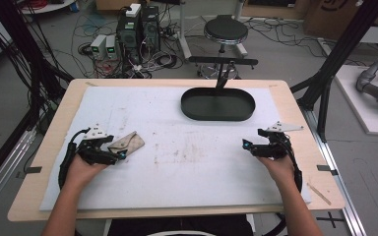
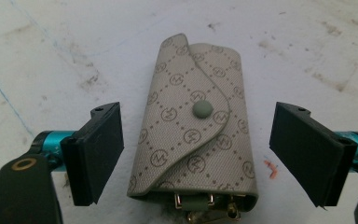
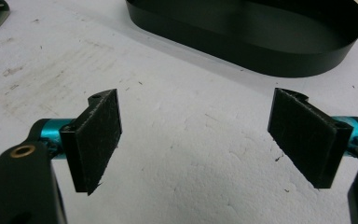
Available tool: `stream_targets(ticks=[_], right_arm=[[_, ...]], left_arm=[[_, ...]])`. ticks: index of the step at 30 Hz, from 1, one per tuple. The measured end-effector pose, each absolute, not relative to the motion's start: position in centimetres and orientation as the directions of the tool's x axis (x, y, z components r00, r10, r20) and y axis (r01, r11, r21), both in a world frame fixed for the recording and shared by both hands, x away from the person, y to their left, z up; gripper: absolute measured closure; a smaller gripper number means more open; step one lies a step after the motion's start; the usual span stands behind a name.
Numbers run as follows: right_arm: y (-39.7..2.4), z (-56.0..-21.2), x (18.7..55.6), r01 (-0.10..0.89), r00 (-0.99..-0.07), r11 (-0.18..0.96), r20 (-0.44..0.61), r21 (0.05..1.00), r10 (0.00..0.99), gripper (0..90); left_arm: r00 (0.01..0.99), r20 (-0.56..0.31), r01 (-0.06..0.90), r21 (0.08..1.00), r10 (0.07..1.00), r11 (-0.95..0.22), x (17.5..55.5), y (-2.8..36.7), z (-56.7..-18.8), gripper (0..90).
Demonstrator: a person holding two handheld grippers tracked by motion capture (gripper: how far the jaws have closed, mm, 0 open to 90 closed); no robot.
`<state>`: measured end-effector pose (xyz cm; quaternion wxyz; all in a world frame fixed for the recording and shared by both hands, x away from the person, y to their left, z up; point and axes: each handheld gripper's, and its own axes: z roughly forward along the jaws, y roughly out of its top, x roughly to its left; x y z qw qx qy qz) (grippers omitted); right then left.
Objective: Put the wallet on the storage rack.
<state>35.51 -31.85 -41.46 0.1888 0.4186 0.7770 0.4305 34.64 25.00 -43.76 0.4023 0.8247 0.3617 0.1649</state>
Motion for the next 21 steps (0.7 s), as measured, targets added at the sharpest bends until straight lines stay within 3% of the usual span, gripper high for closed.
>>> stream_targets(ticks=[6,13,15,18,21], right_arm=[[-31.8,-41.6,35.7,0.488,-0.583,0.287,0.064,0.824,0.810,17.8],[-31.6,-41.7,35.6,0.495,-0.585,0.290,0.068,0.819,0.808,17.8],[-31.6,-41.7,35.7,0.493,-0.586,0.293,0.064,0.819,0.807,17.8],[-31.6,-41.8,35.6,0.494,-0.587,0.294,0.065,0.818,0.807,17.8],[-31.5,-41.8,35.6,0.497,-0.585,0.290,0.069,0.818,0.808,17.8]], left_arm=[[0.700,-0.002,0.502,0.712,0.714,-0.491,35.0,24.1,-44.9,17.5],[0.700,-0.003,0.484,0.737,0.714,-0.472,34.7,24.4,-45.2,17.2],[0.696,-0.004,0.484,0.741,0.718,-0.465,34.7,24.5,-45.1,19.9],[0.694,-0.002,0.472,0.756,0.720,-0.453,34.5,24.9,-45.1,30.6],[0.700,0.015,0.461,0.755,0.714,-0.467,34.4,24.8,-45.0,32.9]])
